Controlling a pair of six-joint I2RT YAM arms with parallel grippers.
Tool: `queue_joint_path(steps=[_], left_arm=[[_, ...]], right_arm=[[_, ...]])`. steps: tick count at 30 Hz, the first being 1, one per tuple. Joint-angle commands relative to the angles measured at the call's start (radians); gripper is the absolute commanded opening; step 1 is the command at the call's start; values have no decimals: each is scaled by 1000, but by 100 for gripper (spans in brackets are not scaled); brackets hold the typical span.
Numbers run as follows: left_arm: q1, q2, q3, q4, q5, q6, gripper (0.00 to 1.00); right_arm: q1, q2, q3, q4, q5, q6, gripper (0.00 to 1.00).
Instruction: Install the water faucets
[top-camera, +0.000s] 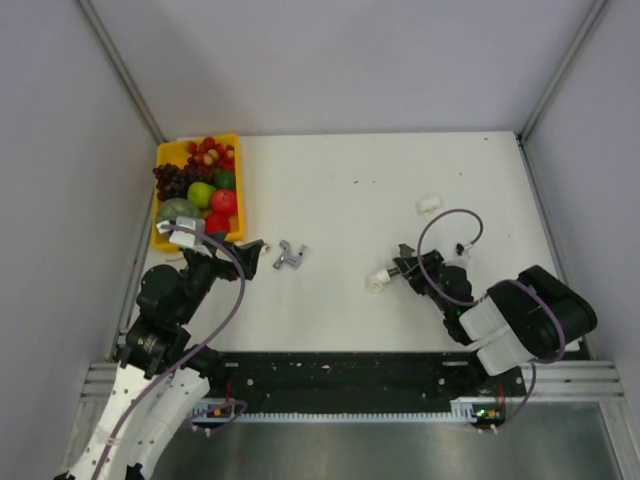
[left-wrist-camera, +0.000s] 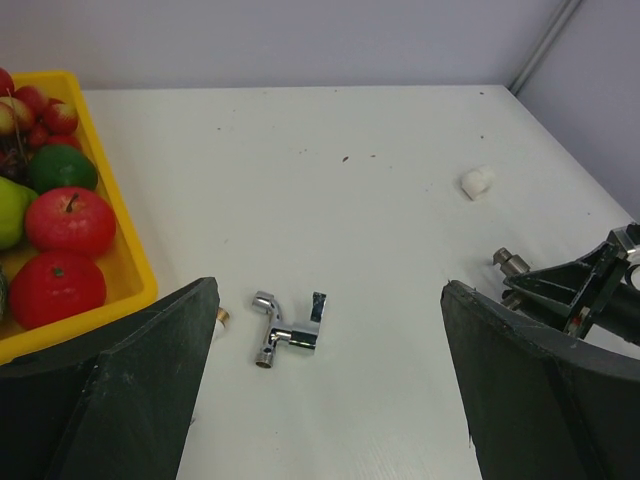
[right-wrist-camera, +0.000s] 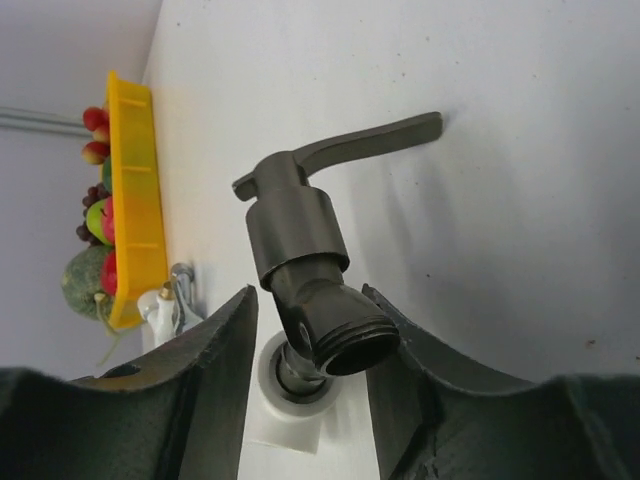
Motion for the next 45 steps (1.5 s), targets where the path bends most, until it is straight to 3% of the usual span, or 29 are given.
queue_joint_path(steps=[1, 6, 9, 13, 17, 23, 29, 35, 39, 45], left_arm=[[0, -8, -4, 19, 1, 12, 99], [2, -2, -2, 18, 10, 11, 99], [2, 2, 1, 15, 12, 11, 99], [0, 2, -1, 15, 16, 9, 99], [0, 2, 3, 16, 23, 8, 99], [0, 0, 1, 15, 23, 11, 99], [2, 3, -2, 15, 29, 12, 99], [2, 31, -4, 22, 84, 3, 99], [2, 122, 6, 27, 205, -40, 99], [0, 239, 27, 19, 354, -97, 99]], right_arm=[[-5, -53, -53, -5, -26, -12, 50], [-3, -234, -65, -193, -75, -105, 64], [-3, -438, -29, -498, -69, -216, 65], [-5, -744, 71, -915, 82, -372, 68], [-12, -868, 142, -1114, 219, -546, 70], [-44, -725, 237, -1050, 69, -750, 49], [-160, -529, 339, -942, -251, -923, 52], [-178, -366, 392, -876, -464, -1015, 53], [-180, -276, 441, -885, -462, -1012, 55], [-180, -251, 468, -910, -313, -988, 57]])
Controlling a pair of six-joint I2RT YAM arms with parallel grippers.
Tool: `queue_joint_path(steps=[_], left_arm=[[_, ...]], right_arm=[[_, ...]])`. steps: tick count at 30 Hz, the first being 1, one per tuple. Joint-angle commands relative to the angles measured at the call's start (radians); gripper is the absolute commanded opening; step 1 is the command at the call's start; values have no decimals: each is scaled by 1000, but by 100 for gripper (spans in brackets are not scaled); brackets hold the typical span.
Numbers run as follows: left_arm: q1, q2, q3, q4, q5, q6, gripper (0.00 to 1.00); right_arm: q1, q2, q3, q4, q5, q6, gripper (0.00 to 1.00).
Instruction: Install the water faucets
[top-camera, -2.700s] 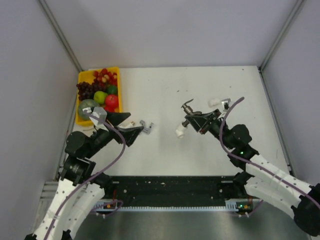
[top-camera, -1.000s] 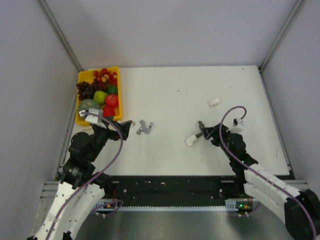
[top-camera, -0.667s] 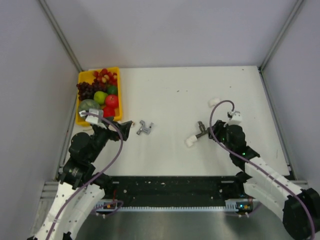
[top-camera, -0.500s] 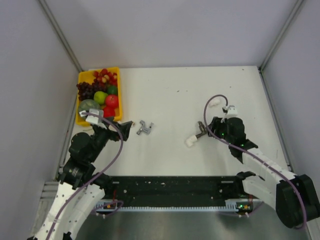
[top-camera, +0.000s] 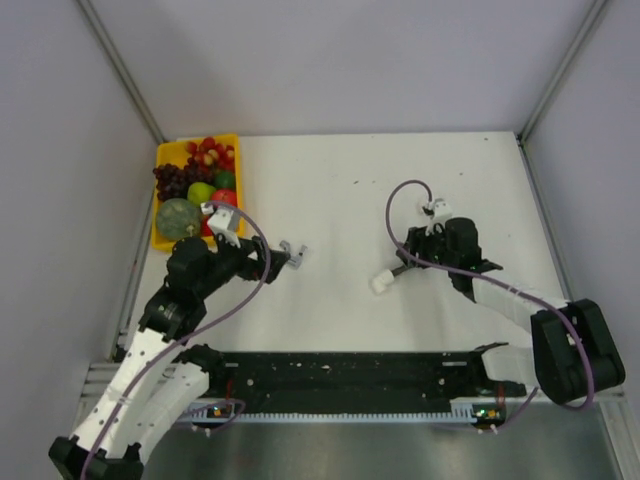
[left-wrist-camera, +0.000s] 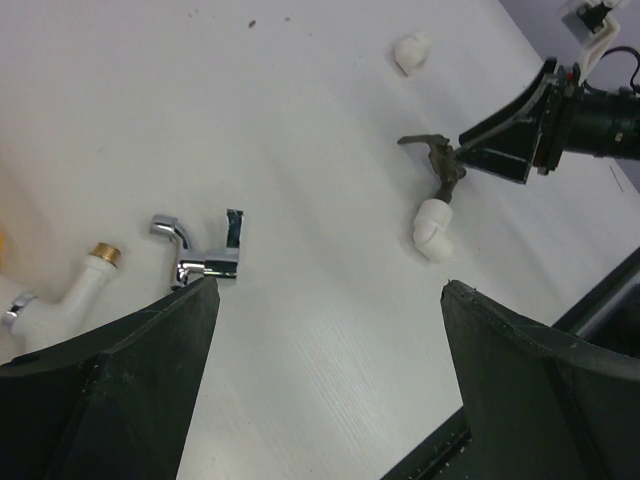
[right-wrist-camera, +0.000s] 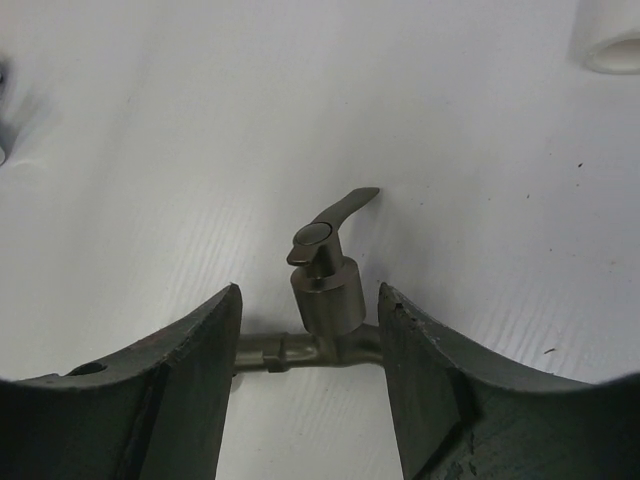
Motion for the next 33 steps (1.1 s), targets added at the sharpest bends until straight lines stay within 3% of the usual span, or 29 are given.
queue_joint_path(steps=[1, 6, 13, 15, 18, 25, 30, 33], left_arm=[[0, 60, 29, 33, 134, -57, 99], [-4, 144, 18, 86, 246, -161, 99], [-43, 265, -82, 337, 284, -385, 98], [-66, 311, -102, 396, 280, -425, 98], [-121, 390, -106, 461, 258, -454, 98], [-227, 591, -64, 567, 211, -488, 98], [-242, 729, 4, 551, 252, -483, 97], [-270, 770, 7, 635, 304, -523, 95]], right_arm=[[-11, 31, 75, 6, 59, -1, 57], [-13, 121, 127, -64, 20, 13, 56], [-9, 221, 170, -98, -11, 49, 47], [-6, 229, 167, -80, -30, 50, 36], [9, 183, 141, -30, -46, 41, 2], [82, -26, 40, 110, -111, 41, 0], [118, -142, -18, 181, -117, 64, 0], [132, -184, -32, 193, -114, 72, 0]])
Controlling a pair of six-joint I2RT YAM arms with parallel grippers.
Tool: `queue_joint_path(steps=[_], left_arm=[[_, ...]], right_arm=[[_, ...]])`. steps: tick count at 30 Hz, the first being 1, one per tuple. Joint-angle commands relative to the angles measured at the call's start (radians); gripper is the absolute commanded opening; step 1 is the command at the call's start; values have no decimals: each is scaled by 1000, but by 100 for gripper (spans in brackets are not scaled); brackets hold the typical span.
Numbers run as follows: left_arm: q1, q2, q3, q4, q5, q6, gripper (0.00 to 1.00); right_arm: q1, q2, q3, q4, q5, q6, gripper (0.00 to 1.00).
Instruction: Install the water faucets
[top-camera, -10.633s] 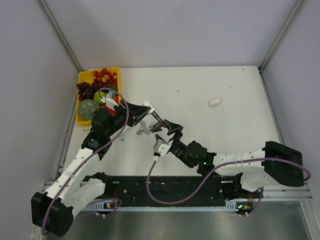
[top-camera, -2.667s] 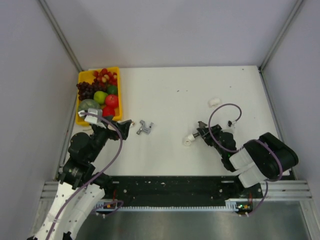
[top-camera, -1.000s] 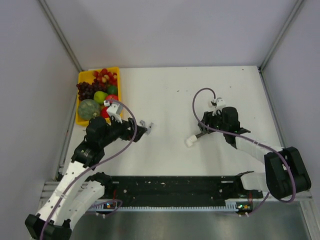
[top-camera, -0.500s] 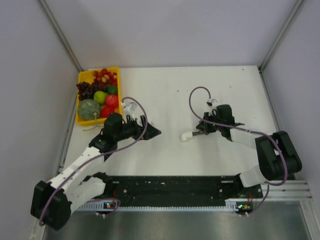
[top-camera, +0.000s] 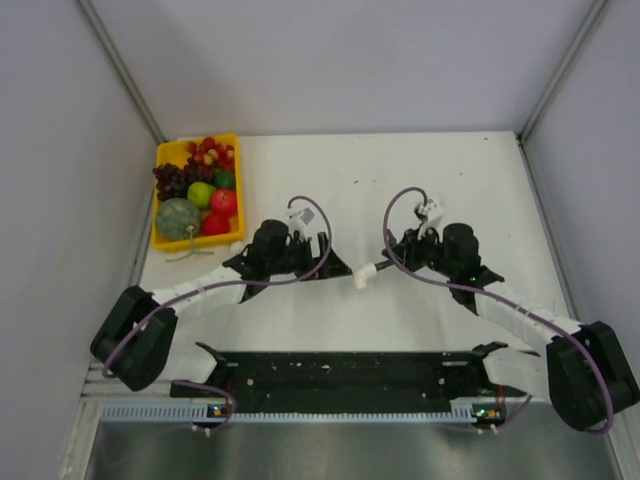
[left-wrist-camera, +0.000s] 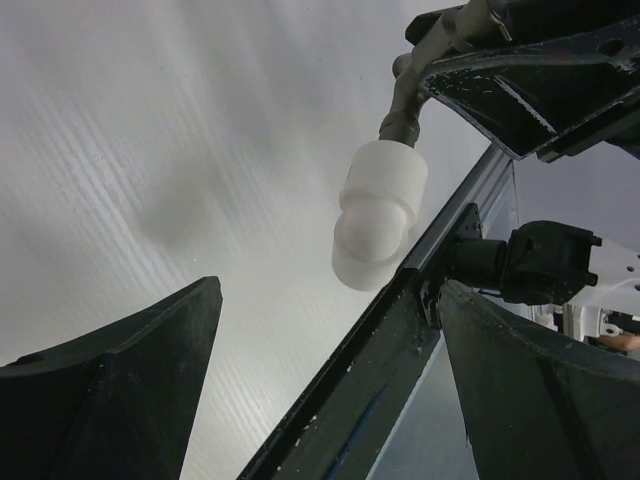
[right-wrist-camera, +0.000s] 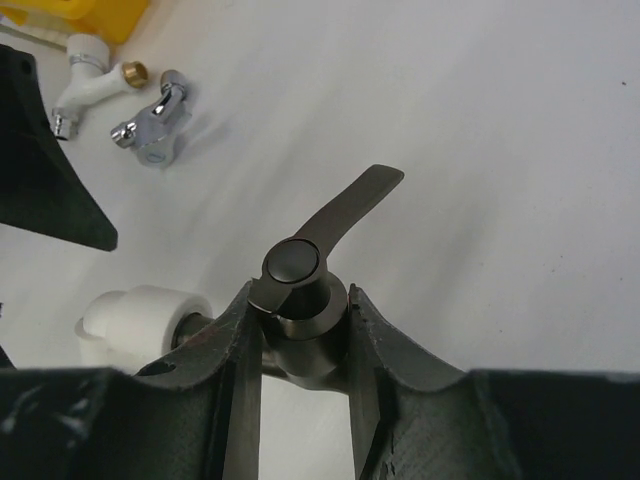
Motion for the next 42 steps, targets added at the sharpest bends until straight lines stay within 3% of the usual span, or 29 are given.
queue_joint_path(steps=[1, 7, 12, 16, 21, 28, 33, 34, 36, 39, 42], left_arm=[[-45, 44, 38, 182, 72, -56, 94], [-114, 73, 49, 249, 58, -40, 92], [-142, 111, 90, 189, 9, 63, 81], [-160, 138, 135, 118, -18, 157, 57], [-211, 81, 153, 7, -150, 325, 0], [-402, -33, 140, -97, -587, 609, 0], [-419, -91, 89, -57, -661, 635, 0], [-418, -103, 78, -57, -677, 620, 0], [-413, -119, 60, -58, -671, 623, 0], [-392, -154, 26, -43, -596, 600, 0], [-302, -207, -14, -21, -479, 544, 0]], right_arm=[[23, -77, -10, 127, -28, 29, 0], [36, -108, -32, 169, -62, 58, 0], [60, -113, -41, 210, -85, 95, 0], [66, -120, -47, 226, -91, 121, 0], [68, -153, -45, 184, -42, 171, 0], [86, -192, -9, 6, 157, 314, 0], [97, -211, 27, -40, 92, 330, 0], [97, -226, 33, -50, 84, 331, 4], [95, -261, 50, -79, 81, 319, 22], [70, -288, 76, -96, -12, 255, 38], [16, -295, 93, -92, -144, 221, 51]])
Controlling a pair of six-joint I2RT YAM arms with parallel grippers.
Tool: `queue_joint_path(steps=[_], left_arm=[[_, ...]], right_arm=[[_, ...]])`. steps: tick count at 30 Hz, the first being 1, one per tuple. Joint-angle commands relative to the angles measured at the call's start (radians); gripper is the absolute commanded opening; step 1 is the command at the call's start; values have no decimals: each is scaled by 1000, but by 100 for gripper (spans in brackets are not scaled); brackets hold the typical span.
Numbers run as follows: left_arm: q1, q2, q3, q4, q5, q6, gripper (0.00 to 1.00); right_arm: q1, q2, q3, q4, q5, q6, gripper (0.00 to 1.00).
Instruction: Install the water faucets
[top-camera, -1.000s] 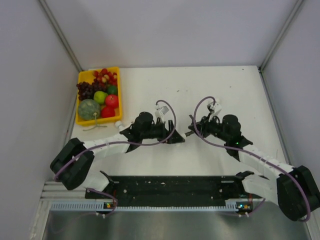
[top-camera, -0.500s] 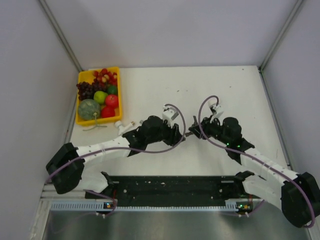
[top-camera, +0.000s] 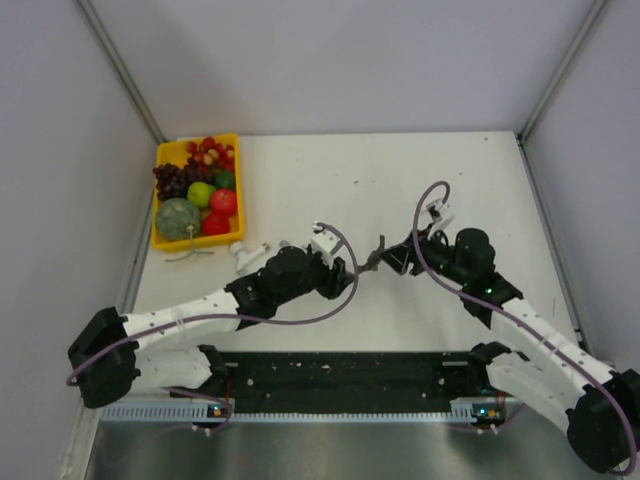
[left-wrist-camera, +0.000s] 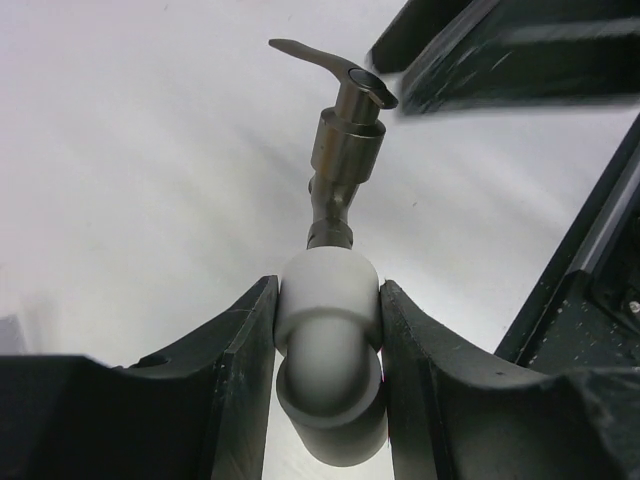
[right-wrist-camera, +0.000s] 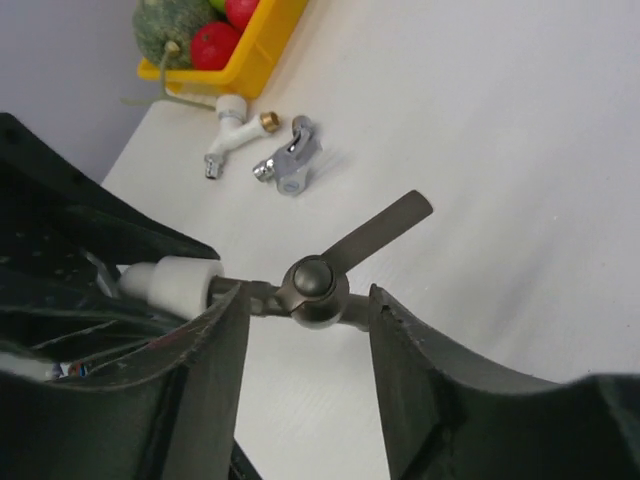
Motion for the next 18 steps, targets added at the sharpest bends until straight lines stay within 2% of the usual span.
queue_joint_path(steps=[1, 4, 8, 12, 16, 18], left_arm=[[149, -93, -79, -20, 121, -34, 0], [286, -143, -111, 14, 282, -110, 0], [323, -176, -94, 16, 432, -147, 0], [337, -192, -50, -4, 644, -175, 0], [338, -215, -16, -3, 782, -198, 0], [338, -221, -1, -6, 828, -195, 0]], right_arm=[[-86, -50, 92, 54, -178, -49, 55], [-108, -61, 105, 45, -284, -126, 68], [-108, -50, 144, -7, -461, -331, 79], [-108, -47, 182, -69, -701, -590, 85], [-110, -36, 269, -298, -766, -840, 89], [-108, -13, 312, -371, -821, -905, 88]])
